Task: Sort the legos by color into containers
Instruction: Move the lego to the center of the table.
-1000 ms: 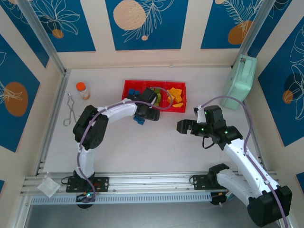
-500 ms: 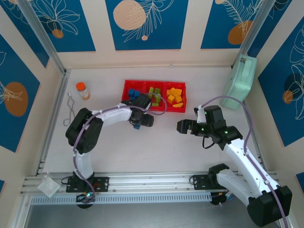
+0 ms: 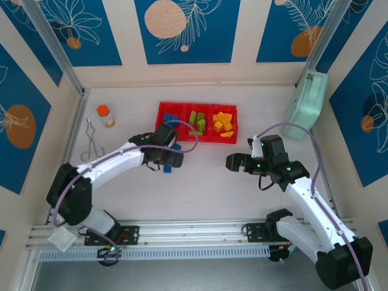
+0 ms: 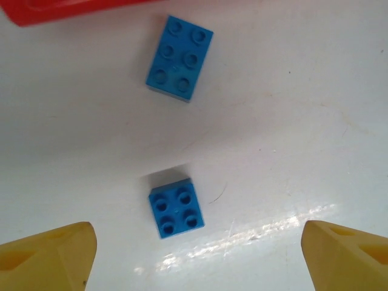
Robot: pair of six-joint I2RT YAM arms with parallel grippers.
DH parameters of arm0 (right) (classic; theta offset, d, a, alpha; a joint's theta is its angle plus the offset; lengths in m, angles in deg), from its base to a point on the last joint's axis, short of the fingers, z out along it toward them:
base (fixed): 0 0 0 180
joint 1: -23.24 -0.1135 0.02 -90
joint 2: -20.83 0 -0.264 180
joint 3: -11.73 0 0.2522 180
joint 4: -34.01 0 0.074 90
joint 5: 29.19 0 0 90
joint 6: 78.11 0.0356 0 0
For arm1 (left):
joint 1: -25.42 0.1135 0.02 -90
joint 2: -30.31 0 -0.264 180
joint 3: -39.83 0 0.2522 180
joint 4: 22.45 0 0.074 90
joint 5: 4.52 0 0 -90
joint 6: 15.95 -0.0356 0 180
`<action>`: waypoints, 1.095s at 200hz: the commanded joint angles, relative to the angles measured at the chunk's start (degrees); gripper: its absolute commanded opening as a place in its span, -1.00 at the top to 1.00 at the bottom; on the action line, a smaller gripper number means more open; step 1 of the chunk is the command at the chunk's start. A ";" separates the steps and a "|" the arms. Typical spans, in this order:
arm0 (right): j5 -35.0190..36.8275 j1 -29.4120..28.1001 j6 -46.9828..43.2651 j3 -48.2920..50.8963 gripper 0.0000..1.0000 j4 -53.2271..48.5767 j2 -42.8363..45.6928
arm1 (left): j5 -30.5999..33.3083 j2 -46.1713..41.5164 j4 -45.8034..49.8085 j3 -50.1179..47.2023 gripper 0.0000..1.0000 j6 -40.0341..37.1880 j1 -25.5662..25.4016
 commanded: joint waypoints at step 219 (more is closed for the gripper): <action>-0.94 0.31 0.46 0.98 -0.98 0.36 -2.31 | 2.14 10.06 -7.16 -2.57 -0.51 13.49 -2.25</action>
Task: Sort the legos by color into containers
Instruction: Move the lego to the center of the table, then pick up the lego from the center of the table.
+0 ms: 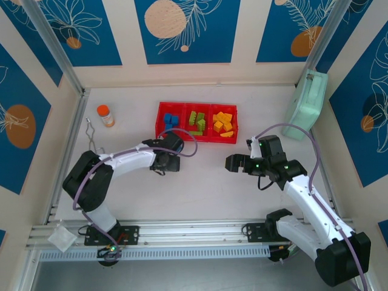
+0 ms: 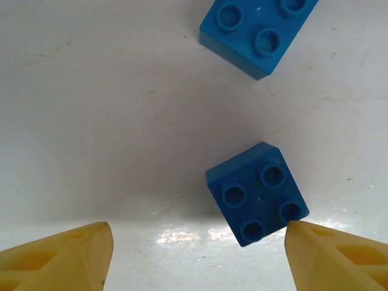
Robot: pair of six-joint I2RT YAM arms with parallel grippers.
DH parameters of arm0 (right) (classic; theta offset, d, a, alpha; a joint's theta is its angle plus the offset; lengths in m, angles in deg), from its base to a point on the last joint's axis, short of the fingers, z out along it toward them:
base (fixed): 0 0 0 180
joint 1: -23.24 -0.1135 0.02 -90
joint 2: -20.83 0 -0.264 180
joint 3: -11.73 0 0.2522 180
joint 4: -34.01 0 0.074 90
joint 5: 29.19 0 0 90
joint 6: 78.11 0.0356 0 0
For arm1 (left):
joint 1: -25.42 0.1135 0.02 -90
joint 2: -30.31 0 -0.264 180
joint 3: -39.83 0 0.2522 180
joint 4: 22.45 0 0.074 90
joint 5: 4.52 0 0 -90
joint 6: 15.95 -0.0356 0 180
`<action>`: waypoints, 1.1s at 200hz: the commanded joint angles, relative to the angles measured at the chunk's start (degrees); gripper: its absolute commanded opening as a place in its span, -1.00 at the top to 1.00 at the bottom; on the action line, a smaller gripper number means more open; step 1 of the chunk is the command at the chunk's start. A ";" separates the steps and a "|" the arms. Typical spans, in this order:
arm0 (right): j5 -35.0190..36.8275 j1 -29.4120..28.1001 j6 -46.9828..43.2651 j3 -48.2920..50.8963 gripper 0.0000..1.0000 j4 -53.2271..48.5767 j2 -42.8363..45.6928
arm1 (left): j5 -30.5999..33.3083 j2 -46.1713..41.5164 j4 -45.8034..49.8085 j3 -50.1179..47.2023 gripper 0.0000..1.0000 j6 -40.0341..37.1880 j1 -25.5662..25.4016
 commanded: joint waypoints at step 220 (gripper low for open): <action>-1.73 0.38 -0.20 -0.60 -0.98 0.75 -2.51 | -1.20 7.79 -5.45 2.67 0.07 6.93 -0.99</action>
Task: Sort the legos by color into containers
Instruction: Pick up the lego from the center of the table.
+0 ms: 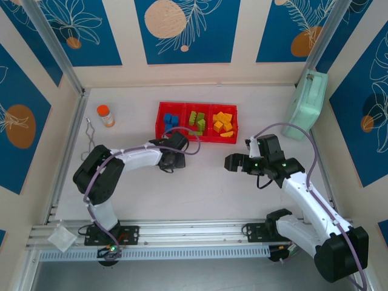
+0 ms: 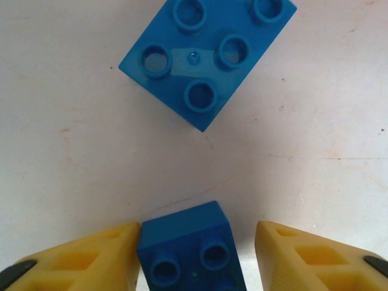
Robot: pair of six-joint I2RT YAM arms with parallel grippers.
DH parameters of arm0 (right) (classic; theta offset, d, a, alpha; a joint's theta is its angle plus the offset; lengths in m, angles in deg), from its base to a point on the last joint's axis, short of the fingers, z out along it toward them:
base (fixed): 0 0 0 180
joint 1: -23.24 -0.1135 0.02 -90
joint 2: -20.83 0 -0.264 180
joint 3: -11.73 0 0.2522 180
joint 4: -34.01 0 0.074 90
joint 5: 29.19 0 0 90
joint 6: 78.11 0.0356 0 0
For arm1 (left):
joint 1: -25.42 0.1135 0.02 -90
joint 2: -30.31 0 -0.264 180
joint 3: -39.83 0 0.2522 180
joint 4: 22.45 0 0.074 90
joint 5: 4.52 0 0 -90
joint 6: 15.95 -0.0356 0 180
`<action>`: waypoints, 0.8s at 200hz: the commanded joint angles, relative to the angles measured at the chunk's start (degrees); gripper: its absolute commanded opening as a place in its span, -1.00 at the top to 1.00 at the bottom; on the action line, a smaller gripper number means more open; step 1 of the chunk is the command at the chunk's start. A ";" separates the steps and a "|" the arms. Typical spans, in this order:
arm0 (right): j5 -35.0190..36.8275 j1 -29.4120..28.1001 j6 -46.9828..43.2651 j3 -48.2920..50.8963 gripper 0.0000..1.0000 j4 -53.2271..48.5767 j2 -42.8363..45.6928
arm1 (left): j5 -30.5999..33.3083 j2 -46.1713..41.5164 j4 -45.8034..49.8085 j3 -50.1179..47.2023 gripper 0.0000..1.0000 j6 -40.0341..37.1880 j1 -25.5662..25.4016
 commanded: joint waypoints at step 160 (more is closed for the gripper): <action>0.77 0.30 0.06 -0.85 -0.98 -1.88 2.23 | 10.05 -6.81 10.49 15.29 0.65 -18.56 5.15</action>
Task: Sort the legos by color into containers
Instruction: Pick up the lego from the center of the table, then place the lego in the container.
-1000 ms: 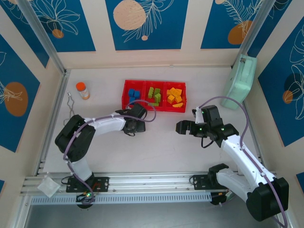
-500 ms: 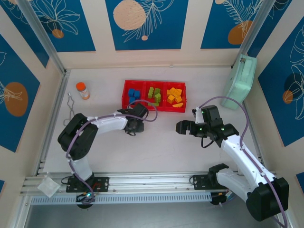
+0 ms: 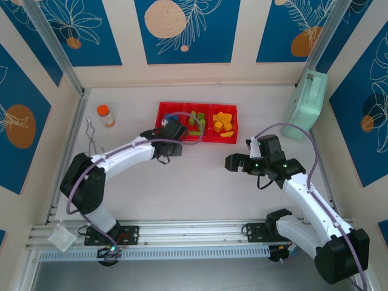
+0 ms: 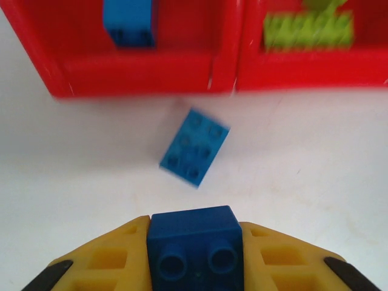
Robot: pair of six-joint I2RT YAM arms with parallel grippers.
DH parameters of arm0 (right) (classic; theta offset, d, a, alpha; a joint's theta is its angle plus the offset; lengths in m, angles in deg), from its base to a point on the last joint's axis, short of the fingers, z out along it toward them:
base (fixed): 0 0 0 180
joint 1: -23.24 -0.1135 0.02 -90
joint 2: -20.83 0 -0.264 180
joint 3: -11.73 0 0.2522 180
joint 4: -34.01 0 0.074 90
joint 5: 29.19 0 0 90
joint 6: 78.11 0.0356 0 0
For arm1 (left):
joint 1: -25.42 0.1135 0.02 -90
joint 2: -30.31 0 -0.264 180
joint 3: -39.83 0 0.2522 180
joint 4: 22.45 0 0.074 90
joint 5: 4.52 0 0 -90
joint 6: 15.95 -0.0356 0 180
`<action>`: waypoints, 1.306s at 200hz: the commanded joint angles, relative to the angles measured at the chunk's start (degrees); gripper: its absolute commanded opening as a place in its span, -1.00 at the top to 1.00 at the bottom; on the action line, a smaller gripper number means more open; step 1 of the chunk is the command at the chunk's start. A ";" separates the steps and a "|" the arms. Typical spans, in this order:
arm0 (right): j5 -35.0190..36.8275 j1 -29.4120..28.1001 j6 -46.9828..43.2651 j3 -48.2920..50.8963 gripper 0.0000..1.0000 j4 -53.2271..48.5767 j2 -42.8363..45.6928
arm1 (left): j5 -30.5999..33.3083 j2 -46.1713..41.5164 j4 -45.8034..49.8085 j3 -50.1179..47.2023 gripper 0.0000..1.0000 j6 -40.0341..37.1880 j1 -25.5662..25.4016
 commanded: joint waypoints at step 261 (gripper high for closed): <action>-0.15 0.69 -0.14 -1.49 -0.98 -3.11 0.45 | -11.30 7.47 -3.25 14.16 -0.65 -9.63 12.43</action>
